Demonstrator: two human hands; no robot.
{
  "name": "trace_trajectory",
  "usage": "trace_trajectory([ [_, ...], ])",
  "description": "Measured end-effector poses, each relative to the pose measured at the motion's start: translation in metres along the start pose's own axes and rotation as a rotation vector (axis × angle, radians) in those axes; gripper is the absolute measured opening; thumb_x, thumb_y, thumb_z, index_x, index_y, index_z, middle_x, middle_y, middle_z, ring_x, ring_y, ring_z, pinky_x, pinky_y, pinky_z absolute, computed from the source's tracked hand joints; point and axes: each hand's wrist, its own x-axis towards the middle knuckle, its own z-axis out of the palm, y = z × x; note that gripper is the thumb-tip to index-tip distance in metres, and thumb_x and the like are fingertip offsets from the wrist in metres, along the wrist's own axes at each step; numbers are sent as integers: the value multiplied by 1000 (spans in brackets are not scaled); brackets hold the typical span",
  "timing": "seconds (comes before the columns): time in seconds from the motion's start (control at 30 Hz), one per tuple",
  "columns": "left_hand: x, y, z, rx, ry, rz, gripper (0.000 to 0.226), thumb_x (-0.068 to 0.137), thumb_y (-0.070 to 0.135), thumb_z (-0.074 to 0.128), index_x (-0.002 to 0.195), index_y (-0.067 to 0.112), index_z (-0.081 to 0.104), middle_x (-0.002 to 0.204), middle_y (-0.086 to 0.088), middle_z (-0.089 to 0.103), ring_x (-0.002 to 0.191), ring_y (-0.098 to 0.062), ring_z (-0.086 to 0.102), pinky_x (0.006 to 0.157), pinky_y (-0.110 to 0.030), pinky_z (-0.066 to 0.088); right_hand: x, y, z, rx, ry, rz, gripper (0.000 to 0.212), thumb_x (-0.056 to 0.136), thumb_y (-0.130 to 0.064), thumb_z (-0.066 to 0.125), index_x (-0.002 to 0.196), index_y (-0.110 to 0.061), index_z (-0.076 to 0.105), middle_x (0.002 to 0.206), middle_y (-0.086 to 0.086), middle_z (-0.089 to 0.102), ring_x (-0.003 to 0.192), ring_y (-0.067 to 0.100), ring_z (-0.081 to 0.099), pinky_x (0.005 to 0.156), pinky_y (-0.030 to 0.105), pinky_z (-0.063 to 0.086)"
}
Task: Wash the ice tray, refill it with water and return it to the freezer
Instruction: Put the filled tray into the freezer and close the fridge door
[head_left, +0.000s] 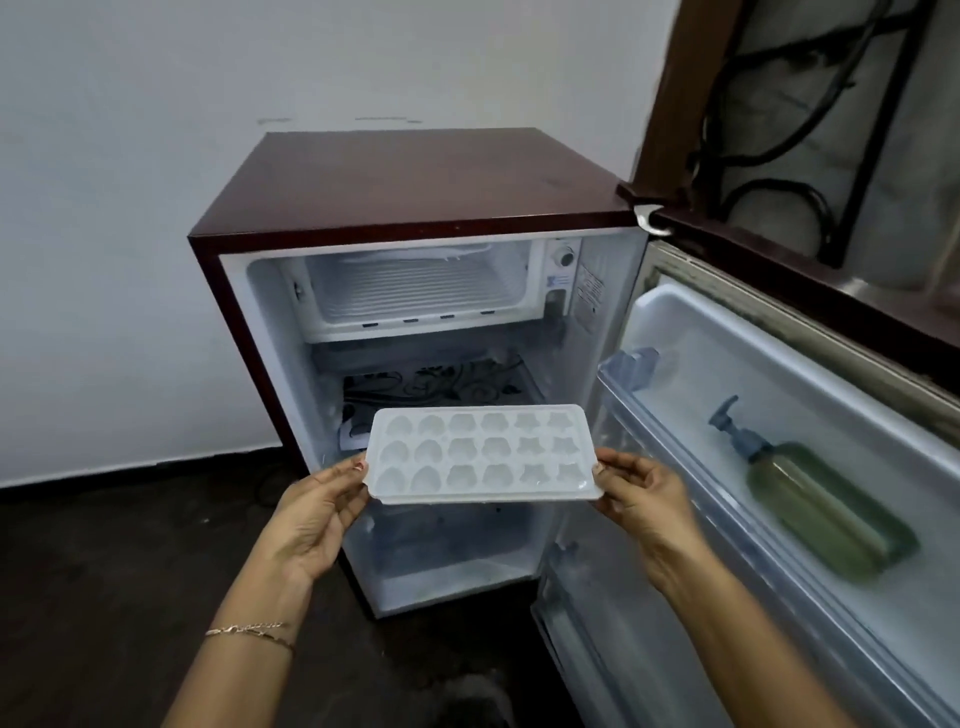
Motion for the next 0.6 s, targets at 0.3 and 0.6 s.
trace_trajectory([
  [0.3,36,36,29,-20,120,107,12,91,-4,55,96,-2,65,87,-10,73,79,-16,69,64,-19,58,76,-24,58,24,-110,-78,23,94,4,53,109,-7,65,101,8,72,90,15,69,85,32,56],
  [0.6,115,84,60,70,157,230,24,92,-13,46,110,-6,59,91,-13,65,81,-18,63,67,-18,58,167,-45,131,-115,-77,-118,42,93,8,42,128,-7,59,109,5,69,90,25,68,85,34,56],
])
